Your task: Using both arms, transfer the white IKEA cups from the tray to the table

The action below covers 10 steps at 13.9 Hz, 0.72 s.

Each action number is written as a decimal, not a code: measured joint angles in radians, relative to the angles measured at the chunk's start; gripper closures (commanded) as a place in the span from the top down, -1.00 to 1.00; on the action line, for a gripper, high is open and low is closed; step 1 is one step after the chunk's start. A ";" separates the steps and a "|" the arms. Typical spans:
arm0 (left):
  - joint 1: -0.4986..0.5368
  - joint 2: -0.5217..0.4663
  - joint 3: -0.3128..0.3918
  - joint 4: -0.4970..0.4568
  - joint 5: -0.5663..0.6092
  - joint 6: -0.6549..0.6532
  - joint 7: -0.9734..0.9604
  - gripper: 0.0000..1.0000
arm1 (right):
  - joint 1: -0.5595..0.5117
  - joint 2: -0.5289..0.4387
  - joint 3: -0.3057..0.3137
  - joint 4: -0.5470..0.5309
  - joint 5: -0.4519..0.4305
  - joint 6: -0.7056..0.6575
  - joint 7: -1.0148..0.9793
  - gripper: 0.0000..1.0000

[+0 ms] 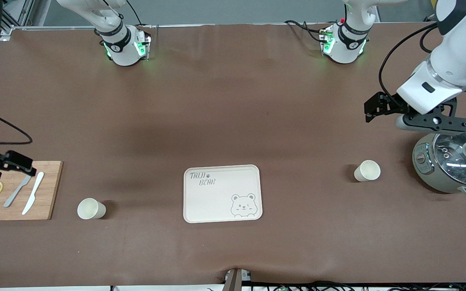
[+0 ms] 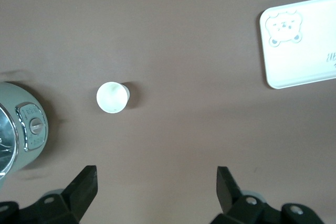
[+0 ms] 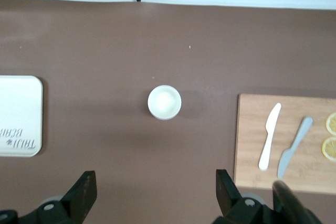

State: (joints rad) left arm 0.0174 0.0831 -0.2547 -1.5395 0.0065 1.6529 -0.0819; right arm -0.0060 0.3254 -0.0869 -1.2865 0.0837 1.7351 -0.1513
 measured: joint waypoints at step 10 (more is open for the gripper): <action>0.099 -0.027 -0.047 -0.045 -0.004 0.018 0.043 1.00 | -0.001 -0.244 -0.004 -0.133 -0.066 -0.137 0.071 1.00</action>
State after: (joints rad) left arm 0.1163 0.0559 -0.3014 -1.5845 0.0026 1.6708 -0.0389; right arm -0.0068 0.0814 -0.0914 -1.4199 0.0175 1.5983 -0.0799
